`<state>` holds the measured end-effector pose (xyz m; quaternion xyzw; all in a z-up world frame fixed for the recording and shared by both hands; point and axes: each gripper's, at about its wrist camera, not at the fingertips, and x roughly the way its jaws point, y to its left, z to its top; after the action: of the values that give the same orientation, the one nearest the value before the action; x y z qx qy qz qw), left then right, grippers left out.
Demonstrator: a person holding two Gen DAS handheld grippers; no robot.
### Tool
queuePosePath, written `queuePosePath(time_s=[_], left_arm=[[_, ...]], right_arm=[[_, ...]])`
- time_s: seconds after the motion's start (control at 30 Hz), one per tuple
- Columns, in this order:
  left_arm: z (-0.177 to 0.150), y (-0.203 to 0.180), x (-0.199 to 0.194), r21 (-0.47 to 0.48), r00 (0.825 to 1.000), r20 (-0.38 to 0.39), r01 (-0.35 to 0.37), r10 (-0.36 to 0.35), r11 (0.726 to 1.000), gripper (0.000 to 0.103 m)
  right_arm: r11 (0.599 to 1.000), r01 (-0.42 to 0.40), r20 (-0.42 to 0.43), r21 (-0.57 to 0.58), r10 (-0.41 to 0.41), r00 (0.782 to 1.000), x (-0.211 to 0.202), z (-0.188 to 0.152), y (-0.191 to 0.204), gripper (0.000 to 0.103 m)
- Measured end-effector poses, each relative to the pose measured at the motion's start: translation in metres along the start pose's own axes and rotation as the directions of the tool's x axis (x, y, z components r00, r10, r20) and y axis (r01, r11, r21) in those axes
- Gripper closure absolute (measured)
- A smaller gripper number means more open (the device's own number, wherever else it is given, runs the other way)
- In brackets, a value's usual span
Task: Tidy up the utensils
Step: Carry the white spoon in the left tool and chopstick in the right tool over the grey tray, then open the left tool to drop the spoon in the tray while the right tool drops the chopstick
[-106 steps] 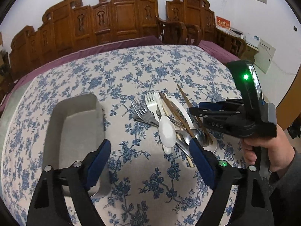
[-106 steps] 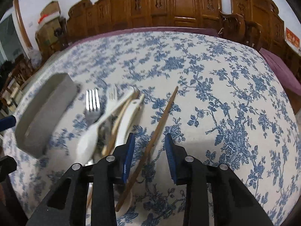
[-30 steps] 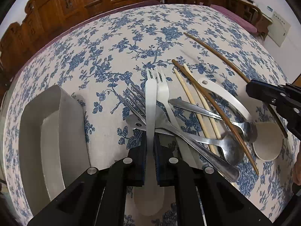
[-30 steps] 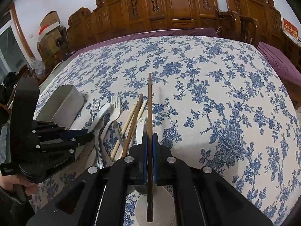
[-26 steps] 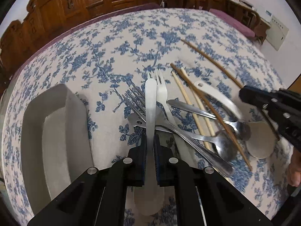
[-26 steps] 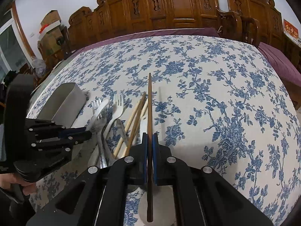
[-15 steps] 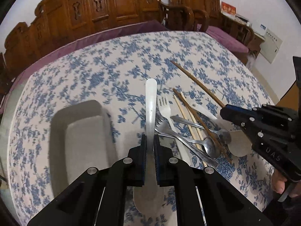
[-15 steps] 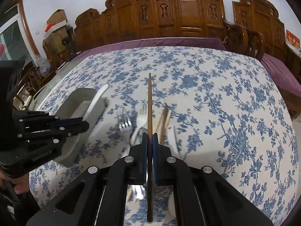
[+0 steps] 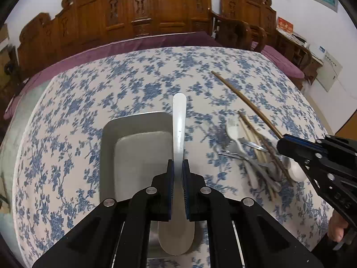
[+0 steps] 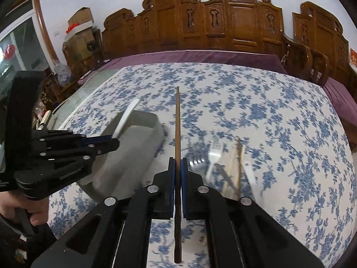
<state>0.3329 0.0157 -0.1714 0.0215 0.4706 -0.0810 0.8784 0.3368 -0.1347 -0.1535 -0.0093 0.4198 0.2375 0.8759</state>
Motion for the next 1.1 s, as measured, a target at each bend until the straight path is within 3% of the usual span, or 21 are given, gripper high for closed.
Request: queuePosePath(time_s=[0.43, 0.5, 0.57, 1.1], left_arm=[[-0.012, 0.043, 0.027, -0.082, 1.000, -0.017, 0.014, -0.015, 0.997, 0.096], [-0.013, 0.046, 0.027, -0.092, 1.000, -0.012, 0.015, -0.017, 0.996, 0.092], [-0.014, 0.049, 0.024, -0.090, 1.000, 0.002, 0.010, -0.010, 0.996, 0.087], [-0.027, 0.092, -0.032, -0.119, 0.989, 0.131, -0.059, 0.074, 0.991, 0.087]], right_arm=[[1.000, -0.025, -0.030, -0.018, 0.024, 0.999, 0.026, 0.010, 0.035, 0.097], [1.000, -0.026, -0.033, -0.018, 0.025, 0.999, 0.030, 0.011, 0.038, 0.097], [0.999, -0.028, -0.036, -0.017, 0.028, 0.999, 0.033, 0.012, 0.042, 0.097], [0.995, -0.074, -0.061, 0.063, 0.078, 0.995, 0.081, 0.014, 0.084, 0.097]])
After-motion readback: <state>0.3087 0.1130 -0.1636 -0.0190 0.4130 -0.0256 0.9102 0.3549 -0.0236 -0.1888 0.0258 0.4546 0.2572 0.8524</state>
